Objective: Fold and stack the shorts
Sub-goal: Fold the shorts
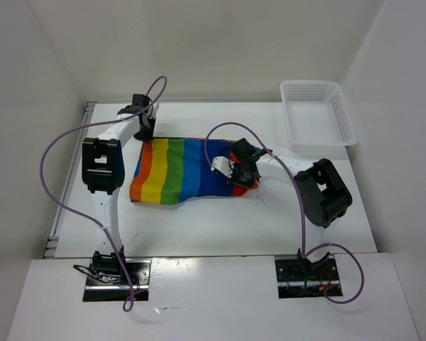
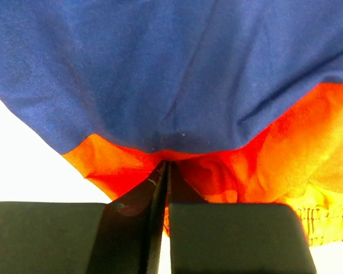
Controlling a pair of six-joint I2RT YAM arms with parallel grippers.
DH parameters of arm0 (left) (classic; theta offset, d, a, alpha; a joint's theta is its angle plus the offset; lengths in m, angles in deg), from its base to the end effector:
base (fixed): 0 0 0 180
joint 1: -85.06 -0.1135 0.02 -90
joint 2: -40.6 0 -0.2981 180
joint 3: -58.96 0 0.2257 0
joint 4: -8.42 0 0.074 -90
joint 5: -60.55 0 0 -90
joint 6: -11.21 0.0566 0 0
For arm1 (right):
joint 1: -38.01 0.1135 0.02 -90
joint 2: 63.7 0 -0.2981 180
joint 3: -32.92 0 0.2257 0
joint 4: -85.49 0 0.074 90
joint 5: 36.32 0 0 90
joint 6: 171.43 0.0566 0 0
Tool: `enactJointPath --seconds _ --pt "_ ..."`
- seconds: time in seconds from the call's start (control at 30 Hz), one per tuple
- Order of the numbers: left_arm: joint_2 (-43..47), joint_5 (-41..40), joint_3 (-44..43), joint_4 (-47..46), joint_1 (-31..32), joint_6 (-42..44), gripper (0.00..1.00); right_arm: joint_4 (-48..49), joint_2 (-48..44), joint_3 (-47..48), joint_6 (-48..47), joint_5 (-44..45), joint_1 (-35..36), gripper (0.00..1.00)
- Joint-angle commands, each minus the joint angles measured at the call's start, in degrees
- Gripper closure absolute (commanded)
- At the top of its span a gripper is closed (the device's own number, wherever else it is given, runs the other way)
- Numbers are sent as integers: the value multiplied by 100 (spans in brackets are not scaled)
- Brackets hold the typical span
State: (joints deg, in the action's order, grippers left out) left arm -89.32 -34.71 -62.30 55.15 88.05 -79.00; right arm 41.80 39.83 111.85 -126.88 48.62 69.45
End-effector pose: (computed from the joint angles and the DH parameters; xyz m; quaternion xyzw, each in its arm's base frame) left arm 0.5080 -0.0213 0.2008 0.0095 0.9538 0.0355 0.2983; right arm 0.2902 0.1833 0.1882 -0.6166 0.7633 0.0201 0.1920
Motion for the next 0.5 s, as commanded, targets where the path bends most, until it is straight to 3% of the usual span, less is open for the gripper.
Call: enactJointPath --seconds 0.0,0.07,0.1,0.13,0.2,0.37,0.47 --pt "99 -371 -156 -450 27 21 91 15 2 196 106 5 -86 90" --pt "99 -319 -156 -450 27 21 79 15 -78 442 264 58 -86 74" --pt "99 -266 -156 -450 27 21 72 -125 -156 557 413 58 -86 70" --pt "99 -265 -208 -450 27 21 57 -204 -209 853 501 -12 -138 68" --pt "283 -186 -270 -302 27 21 43 -336 -350 1171 677 -179 -138 65" --pt "1100 7 -630 -3 27 21 30 -442 -570 1998 1213 -530 -138 63" --pt "1759 348 -570 347 80 21 31 -311 -518 2122 1600 -716 -138 63"
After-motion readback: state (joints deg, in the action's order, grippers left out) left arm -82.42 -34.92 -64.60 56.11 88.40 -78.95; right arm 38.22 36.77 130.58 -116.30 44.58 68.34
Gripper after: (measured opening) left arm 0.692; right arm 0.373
